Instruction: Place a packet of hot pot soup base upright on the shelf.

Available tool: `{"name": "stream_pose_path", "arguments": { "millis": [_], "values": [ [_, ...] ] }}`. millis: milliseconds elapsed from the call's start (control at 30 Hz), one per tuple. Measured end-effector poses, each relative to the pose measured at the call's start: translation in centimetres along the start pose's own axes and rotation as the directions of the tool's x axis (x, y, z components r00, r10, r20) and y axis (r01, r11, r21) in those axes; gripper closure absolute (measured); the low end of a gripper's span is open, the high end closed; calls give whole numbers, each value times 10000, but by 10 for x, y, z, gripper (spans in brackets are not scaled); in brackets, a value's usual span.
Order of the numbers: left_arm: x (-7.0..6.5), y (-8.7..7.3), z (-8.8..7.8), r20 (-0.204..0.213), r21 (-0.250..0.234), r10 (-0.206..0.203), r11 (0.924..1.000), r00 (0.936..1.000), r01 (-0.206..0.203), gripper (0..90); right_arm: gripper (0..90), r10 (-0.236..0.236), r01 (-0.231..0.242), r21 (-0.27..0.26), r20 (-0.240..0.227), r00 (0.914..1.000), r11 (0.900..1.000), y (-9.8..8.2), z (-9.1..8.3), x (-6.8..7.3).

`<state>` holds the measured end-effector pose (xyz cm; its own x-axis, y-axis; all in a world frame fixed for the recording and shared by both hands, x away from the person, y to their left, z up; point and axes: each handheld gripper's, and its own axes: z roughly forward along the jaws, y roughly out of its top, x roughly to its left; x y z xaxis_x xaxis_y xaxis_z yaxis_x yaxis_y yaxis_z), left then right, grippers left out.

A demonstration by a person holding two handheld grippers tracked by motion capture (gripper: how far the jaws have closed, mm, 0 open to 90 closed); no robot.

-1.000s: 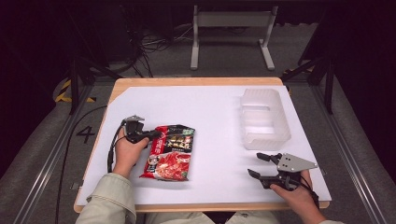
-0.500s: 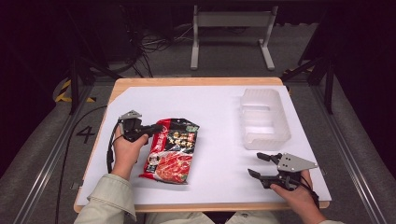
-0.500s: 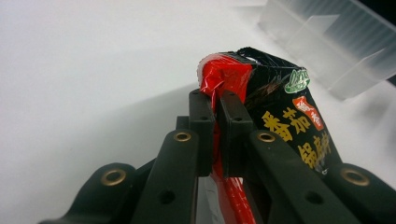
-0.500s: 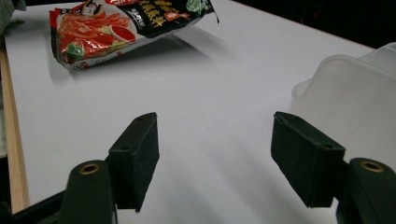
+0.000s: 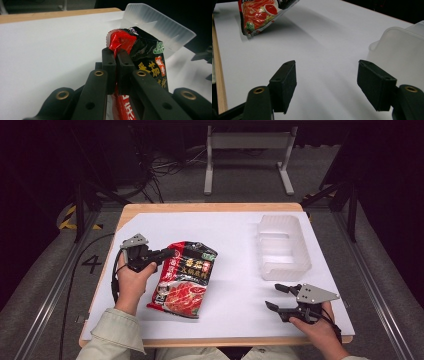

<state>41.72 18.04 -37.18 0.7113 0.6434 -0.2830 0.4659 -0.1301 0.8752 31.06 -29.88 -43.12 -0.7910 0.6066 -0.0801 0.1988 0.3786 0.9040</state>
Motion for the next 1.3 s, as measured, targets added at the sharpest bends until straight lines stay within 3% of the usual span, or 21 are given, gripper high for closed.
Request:
{"name": "stream_pose_path", "arguments": {
  "millis": [333, 433, 667, 900, 1033, 1300],
  "values": [
    [-24, 11, -16, 122, -423, 707, 9966, 9974, -701, 874, 320, 47, -48, 76, 18, 10000, 10000, 0, 0, 0],
    [-30, 15, -21, -33, -608, 1131, 9917, 9936, -1131, 874, 322, 69, -69, 61, 17, 10000, 10000, 0, 1, 0],
    [-42, 20, -28, -409, -1161, 1468, 9818, 9883, -1506, 874, 341, 155, -158, -90, -322, 9994, 9998, 3, 2, -1],
    [-49, 22, -34, -605, -1843, 1485, 9702, 9871, -1573, 874, 373, 203, -207, -123, -260, 9995, 9997, 4, 2, -1],
    [-51, 23, -35, -682, -1981, 1486, 9671, 9865, -1594, 874, 431, 442, -458, -266, -575, 9974, 9986, 6, 2, -2],
    [-56, 24, -36, -740, -2061, 1612, 9631, 9841, -1732, 874, 427, 253, -283, -503, -591, 9979, 9983, 17, 5, -1]
  ]
}}
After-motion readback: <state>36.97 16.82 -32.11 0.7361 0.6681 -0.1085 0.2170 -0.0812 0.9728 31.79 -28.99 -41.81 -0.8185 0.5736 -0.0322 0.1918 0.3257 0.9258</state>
